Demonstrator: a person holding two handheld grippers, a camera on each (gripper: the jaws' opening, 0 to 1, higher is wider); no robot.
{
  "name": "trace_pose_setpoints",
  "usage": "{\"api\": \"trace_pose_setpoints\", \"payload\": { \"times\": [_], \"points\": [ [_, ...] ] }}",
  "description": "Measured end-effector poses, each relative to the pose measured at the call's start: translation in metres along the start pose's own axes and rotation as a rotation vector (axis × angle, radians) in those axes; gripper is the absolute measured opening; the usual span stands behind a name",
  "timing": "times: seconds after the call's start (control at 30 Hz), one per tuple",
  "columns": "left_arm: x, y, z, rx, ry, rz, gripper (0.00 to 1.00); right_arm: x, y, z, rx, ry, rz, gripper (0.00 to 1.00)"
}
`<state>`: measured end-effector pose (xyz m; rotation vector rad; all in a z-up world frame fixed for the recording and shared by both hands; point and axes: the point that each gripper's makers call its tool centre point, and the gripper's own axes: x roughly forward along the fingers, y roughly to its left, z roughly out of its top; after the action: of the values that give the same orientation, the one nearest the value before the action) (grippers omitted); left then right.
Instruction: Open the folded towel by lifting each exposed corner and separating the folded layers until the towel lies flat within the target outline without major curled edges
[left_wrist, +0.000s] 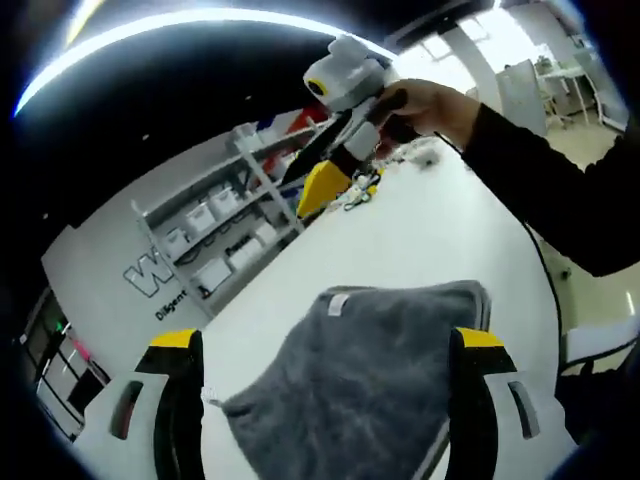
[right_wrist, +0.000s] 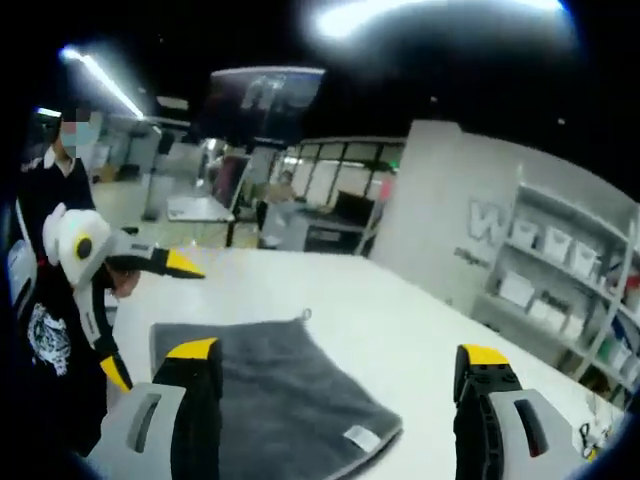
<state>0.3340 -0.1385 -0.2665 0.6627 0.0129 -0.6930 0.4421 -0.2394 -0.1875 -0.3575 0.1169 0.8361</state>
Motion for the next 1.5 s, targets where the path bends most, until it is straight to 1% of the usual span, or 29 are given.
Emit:
{"api": "trace_pose_setpoints", "payload": {
  "times": [0.07, 0.13, 0.17, 0.27, 0.3, 0.33, 0.4, 0.47, 0.5, 0.57, 0.63, 0.67, 0.7, 0.73, 0.77, 0.8, 0.83, 0.9, 0.97, 1.0, 1.03, 1.13, 1.2, 1.3, 1.4, 1.5],
  "points": [
    [0.000, -0.001, 0.002, 0.014, 0.004, 0.001, 1.00, 0.004, -0.016, -0.005, -0.002, 0.035, -0.036, 0.95],
    [0.000, -0.007, 0.003, 0.032, 0.008, -0.015, 1.00, 0.006, -0.025, -0.011, -0.004, 0.060, -0.056, 0.95],
    [0.003, -0.014, 0.001, 0.049, 0.021, -0.038, 1.00, 0.008, -0.029, -0.015, -0.017, 0.072, -0.058, 0.96],
    [0.007, -0.023, 0.000, 0.047, 0.025, -0.059, 1.00, 0.014, -0.042, -0.030, -0.004, 0.110, -0.054, 0.95],
    [0.009, -0.026, 0.000, 0.050, 0.027, -0.065, 1.00, 0.013, -0.047, -0.039, -0.001, 0.161, -0.059, 0.94],
    [0.010, -0.028, 0.001, 0.052, 0.029, -0.067, 1.00, 0.013, -0.054, -0.043, -0.018, 0.178, -0.072, 0.94],
    [0.012, -0.028, 0.006, 0.054, 0.020, -0.061, 1.00, 0.010, -0.063, -0.042, -0.026, 0.178, -0.080, 0.92],
    [0.014, -0.026, 0.009, 0.062, 0.016, -0.051, 1.00, 0.008, -0.070, -0.036, -0.013, 0.150, -0.085, 0.91],
    [0.013, -0.024, 0.009, 0.070, 0.016, -0.046, 1.00, 0.008, -0.072, -0.032, -0.012, 0.123, -0.076, 0.91],
    [0.021, -0.027, 0.016, 0.085, 0.020, -0.039, 1.00, 0.009, -0.080, -0.029, -0.007, 0.108, -0.070, 0.90],
    [0.025, -0.029, 0.019, 0.093, 0.024, -0.039, 1.00, 0.011, -0.087, -0.027, -0.012, 0.091, -0.070, 0.89],
    [0.027, -0.031, 0.019, 0.098, 0.028, -0.042, 1.00, 0.012, -0.088, -0.027, -0.010, 0.088, -0.067, 0.88],
    [0.030, -0.033, 0.020, 0.101, 0.032, -0.046, 1.00, 0.015, -0.088, -0.029, -0.008, 0.086, -0.048, 0.87],
    [0.031, -0.034, 0.020, 0.103, 0.034, -0.048, 1.00, 0.017, -0.086, -0.030, -0.022, 0.076, -0.020, 0.86],
    [0.033, -0.035, 0.021, 0.105, 0.037, -0.046, 1.00, 0.020, -0.082, -0.029, -0.039, 0.051, 0.022, 0.87],
    [0.035, -0.034, 0.020, 0.109, 0.041, -0.044, 1.00, 0.022, -0.077, -0.030, 0.005, 0.035, 0.065, 0.88],
    [0.037, -0.035, 0.019, 0.110, 0.052, -0.043, 1.00, 0.023, -0.076, -0.030, 0.032, 0.023, 0.087, 0.88],
    [0.039, -0.036, 0.019, 0.107, 0.054, -0.041, 1.00, 0.025, -0.081, -0.032, 0.022, 0.019, 0.084, 0.87],
    [0.041, -0.041, 0.021, 0.114, 0.056, -0.042, 1.00, 0.028, -0.084, -0.033, 0.024, 0.022, 0.085, 0.86],
    [0.042, -0.044, 0.023, 0.119, 0.049, -0.041, 1.00, 0.029, -0.084, -0.034, 0.023, 0.025, 0.082, 0.86],
    [0.044, -0.046, 0.028, 0.115, 0.029, -0.035, 1.00, 0.031, -0.084, -0.034, 0.021, 0.025, 0.080, 0.85],
    [0.051, -0.060, 0.032, 0.126, 0.022, -0.041, 1.00, 0.039, -0.076, -0.036, 0.013, 0.028, 0.108, 0.84],
    [0.056, -0.069, 0.032, 0.128, 0.020, -0.051, 1.00, 0.046, -0.072, -0.042, 0.009, 0.050, 0.119, 0.84],
    [0.067, -0.082, 0.026, 0.137, 0.029, -0.050, 1.00, 0.054, -0.070, -0.051, -0.006, 0.094, 0.108, 0.84],
    [0.073, -0.095, 0.020, 0.165, 0.044, -0.052, 1.00, 0.056, -0.067, -0.054, -0.008, 0.108, 0.116, 0.84],
    [0.074, -0.106, 0.015, 0.213, 0.056, -0.061, 1.00, 0.054, -0.065, -0.055, -0.009, 0.111, 0.116, 0.84]
  ]
}}
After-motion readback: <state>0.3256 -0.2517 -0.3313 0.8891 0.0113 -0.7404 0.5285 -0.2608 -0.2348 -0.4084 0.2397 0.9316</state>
